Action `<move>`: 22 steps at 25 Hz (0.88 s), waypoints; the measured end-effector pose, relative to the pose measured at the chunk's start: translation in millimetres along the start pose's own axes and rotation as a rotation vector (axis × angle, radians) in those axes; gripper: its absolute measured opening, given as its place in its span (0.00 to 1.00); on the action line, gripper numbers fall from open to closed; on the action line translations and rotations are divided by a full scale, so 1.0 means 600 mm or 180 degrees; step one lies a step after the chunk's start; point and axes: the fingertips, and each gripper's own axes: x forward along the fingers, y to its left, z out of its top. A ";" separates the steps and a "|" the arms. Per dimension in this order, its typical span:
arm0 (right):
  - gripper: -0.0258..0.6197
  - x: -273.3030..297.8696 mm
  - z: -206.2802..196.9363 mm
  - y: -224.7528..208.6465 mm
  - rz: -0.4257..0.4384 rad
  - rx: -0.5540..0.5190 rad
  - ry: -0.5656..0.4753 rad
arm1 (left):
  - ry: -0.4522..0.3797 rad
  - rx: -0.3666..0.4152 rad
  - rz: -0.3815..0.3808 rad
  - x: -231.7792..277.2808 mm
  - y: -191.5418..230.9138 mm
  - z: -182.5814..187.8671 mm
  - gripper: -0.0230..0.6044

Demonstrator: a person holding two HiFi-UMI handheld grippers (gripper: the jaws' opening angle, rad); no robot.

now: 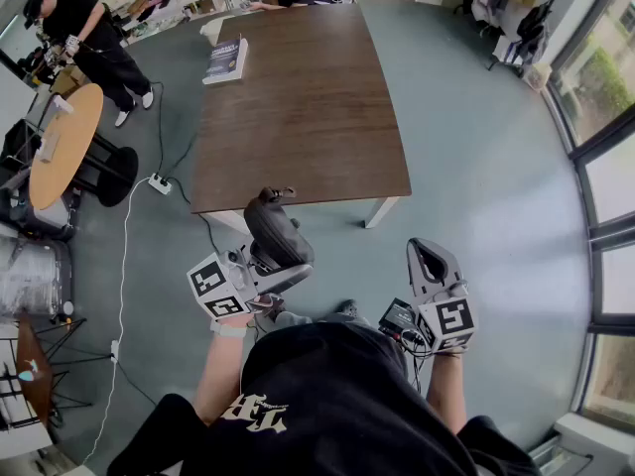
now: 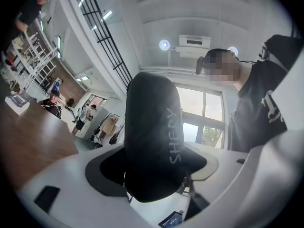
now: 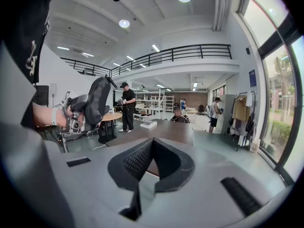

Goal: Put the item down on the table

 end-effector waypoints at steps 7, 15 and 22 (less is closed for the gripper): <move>0.02 0.008 0.006 0.014 0.0057 -0.0058 0.0011 | 0.0005 0.0002 -0.0047 0.008 -0.004 0.000 0.58; 0.02 -0.003 -0.005 0.009 0.0146 0.0069 -0.0013 | 0.0097 0.0012 -0.0006 0.028 -0.016 -0.021 0.58; 0.02 -0.008 -0.019 0.000 0.0126 0.0114 0.0050 | 0.0118 -0.0032 -0.0002 0.036 -0.017 -0.029 0.58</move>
